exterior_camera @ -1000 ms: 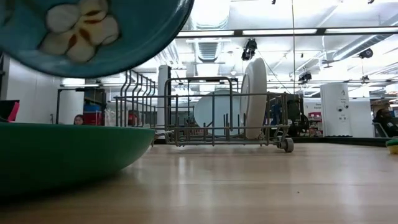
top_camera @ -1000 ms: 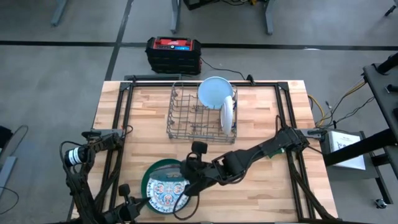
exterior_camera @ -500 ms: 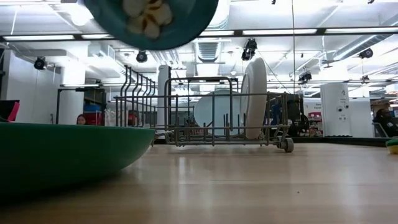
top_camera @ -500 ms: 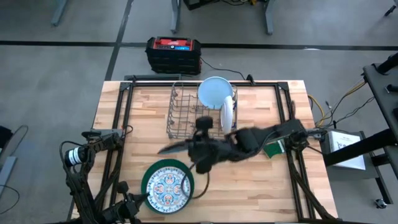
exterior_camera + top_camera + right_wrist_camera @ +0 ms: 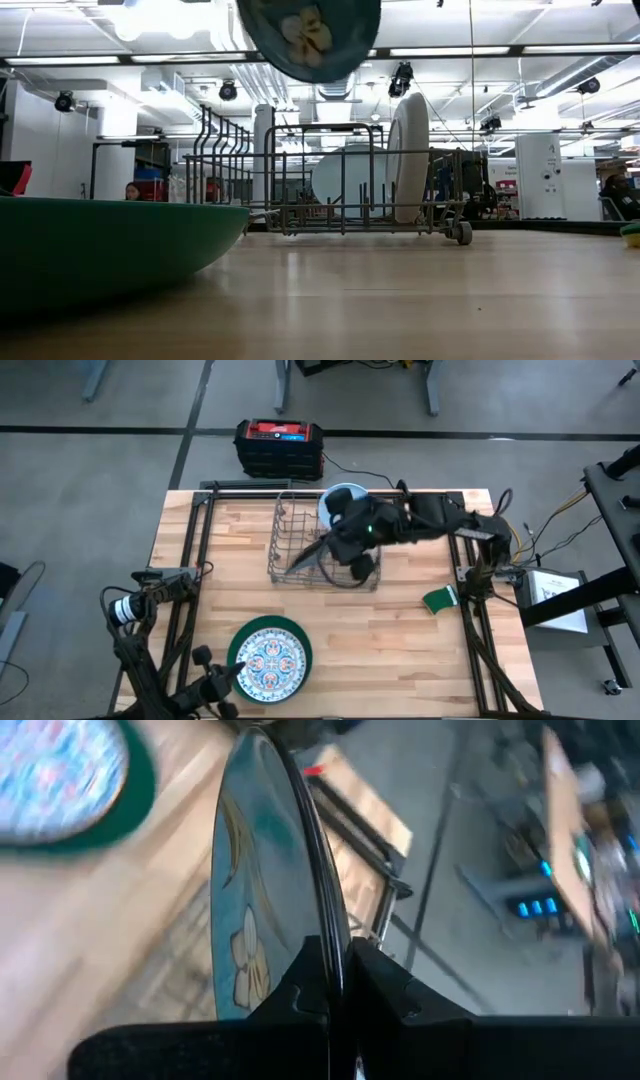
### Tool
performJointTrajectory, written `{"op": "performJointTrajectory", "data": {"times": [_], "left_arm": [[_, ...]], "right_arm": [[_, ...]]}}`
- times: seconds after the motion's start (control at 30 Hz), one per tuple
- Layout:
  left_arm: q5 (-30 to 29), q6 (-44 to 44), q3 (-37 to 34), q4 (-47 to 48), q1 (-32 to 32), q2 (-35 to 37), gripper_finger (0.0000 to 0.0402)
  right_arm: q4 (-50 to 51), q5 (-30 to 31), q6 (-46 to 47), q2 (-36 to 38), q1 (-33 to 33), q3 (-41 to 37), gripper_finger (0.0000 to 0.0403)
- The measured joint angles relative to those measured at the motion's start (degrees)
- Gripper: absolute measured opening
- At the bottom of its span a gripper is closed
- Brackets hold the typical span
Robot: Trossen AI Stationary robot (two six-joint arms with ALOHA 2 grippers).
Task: Sort dishes
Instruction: Put the blue plate in the dishwasher rack
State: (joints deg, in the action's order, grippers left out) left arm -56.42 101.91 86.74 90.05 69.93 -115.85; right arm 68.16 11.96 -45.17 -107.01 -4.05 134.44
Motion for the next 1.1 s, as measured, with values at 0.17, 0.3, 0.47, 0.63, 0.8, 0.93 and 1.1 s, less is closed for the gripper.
{"op": "performJointTrajectory", "data": {"times": [0.17,0.3,0.47,0.63,0.8,0.93,1.1], "left_arm": [[0.83,1.36,0.0,-0.01,-2.0,0.0,0.0],[1.96,2.26,-0.01,-0.01,-3.97,0.02,0.0],[2.05,2.73,-0.02,-0.01,-6.39,0.02,0.0],[2.58,2.68,-0.09,-0.01,-9.11,0.02,0.0],[2.6,2.64,-0.09,-0.01,-11.51,0.02,0.0],[2.58,2.67,-0.1,-0.01,-13.04,0.02,0.0],[2.58,4.37,-0.09,-0.06,-14.24,0.02,0.0]], "right_arm": [[1.02,-8.78,-10.67,0.14,5.95,-0.03,0.0006],[3.0,-14.43,-16.79,0.14,10.45,-0.03,0.0006],[3.72,-16.11,-25.29,0.14,13.87,-0.54,0.0005],[4.9,-16.19,-41.22,0.12,15.2,-2.33,0.0005],[4.62,-16.84,-46.13,0.05,15.42,-5.23,0.0005],[5.49,-16.47,-53.38,0.03,15.47,-7.71,0.0005],[5.75,-16.51,-57.55,0.03,15.47,-10.05,0.0005]]}}
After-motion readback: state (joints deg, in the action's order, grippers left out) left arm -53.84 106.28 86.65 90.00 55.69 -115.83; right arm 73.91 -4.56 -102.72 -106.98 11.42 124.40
